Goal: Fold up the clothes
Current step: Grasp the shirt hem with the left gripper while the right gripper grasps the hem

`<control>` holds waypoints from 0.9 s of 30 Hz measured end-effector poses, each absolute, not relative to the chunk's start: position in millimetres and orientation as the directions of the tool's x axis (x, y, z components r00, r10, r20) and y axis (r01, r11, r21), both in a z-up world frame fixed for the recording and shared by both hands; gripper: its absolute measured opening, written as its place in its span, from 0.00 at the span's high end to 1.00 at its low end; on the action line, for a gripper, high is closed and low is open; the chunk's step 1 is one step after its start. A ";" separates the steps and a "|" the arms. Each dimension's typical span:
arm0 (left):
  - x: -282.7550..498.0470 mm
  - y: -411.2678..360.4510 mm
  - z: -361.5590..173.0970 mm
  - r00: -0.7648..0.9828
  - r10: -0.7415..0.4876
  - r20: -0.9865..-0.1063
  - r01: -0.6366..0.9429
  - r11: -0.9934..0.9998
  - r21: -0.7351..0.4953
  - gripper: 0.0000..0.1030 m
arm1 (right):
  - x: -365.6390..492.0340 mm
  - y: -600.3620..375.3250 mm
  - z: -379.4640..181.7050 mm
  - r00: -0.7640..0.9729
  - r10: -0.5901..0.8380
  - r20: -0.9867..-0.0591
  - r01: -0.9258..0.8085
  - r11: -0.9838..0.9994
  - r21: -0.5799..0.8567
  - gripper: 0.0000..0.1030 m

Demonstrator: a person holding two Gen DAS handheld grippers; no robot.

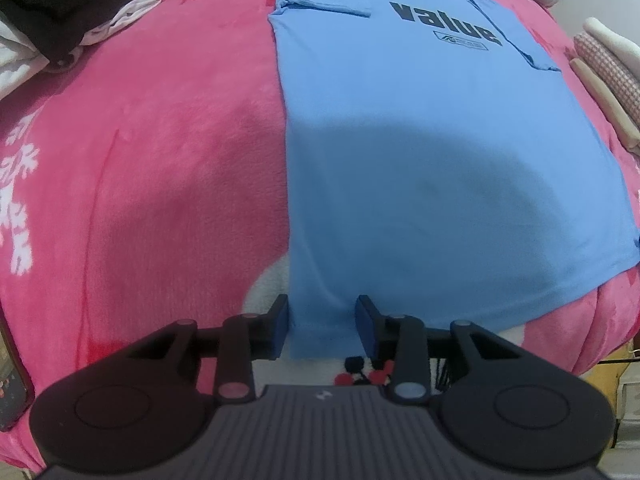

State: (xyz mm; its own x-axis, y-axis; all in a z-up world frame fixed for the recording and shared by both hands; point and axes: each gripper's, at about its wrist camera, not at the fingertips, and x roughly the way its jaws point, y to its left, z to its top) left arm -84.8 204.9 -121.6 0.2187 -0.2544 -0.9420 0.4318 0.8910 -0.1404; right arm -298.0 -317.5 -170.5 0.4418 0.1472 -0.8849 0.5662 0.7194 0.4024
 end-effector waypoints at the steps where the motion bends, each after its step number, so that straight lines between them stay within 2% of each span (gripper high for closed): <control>1: -85.6 204.5 -121.7 0.222 -0.252 -0.942 0.433 0.891 -0.136 0.63 | -294.9 -326.0 -172.6 0.456 0.137 -0.879 0.568 0.715 0.406 0.68; 9: -90.7 209.8 -120.2 0.249 -0.247 -0.936 0.433 0.893 -0.121 0.63 | -286.6 -335.8 -198.3 0.431 0.181 -0.884 0.518 0.752 0.407 0.69; 10: -90.2 210.6 -119.5 0.252 -0.247 -0.936 0.430 0.895 -0.121 0.63 | -292.3 -333.1 -198.3 0.435 0.181 -0.882 0.522 0.748 0.411 0.71; 12: -94.2 210.1 -117.9 0.266 -0.242 -0.933 0.425 0.898 -0.112 0.66 | -297.2 -329.0 -196.7 0.432 0.184 -0.883 0.534 0.737 0.415 0.82; 14: -97.3 209.3 -114.8 0.287 -0.235 -0.929 0.428 0.899 -0.095 0.79 | -300.7 -326.9 -195.0 0.429 0.189 -0.883 0.544 0.727 0.419 0.89; 15: -96.4 208.2 -113.7 0.292 -0.234 -0.928 0.427 0.900 -0.092 0.82 | -300.5 -327.2 -193.5 0.430 0.195 -0.882 0.545 0.722 0.426 0.92; 17: -93.5 205.5 -111.8 0.299 -0.231 -0.926 0.423 0.902 -0.089 0.91 | -298.4 -326.7 -189.4 0.437 0.206 -0.876 0.542 0.717 0.439 0.94; 19: -95.6 207.6 -109.4 0.297 -0.236 -0.925 0.412 0.906 -0.099 0.92 | -297.5 -326.1 -183.5 0.455 0.214 -0.865 0.531 0.715 0.456 0.94; 22: -95.5 208.0 -109.4 0.271 -0.247 -0.930 0.405 0.906 -0.122 0.92 | -295.8 -325.5 -179.4 0.463 0.227 -0.857 0.519 0.714 0.470 0.95; 24: -93.8 209.4 -115.5 0.221 -0.257 -0.941 0.399 0.904 -0.153 0.83 | -294.3 -324.5 -181.4 0.454 0.235 -0.860 0.522 0.712 0.470 0.95; 27: -92.9 210.1 -118.3 0.217 -0.261 -0.941 0.396 0.904 -0.160 0.79 | -292.4 -322.1 -188.6 0.427 0.249 -0.869 0.537 0.704 0.466 0.94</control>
State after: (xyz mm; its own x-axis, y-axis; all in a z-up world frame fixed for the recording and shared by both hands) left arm -92.9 210.1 -118.3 0.2165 -0.2611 -0.9407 0.3960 0.9042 -0.1598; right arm -292.4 -322.1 -188.6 0.4270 0.2494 -0.8692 0.5365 0.7038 0.4655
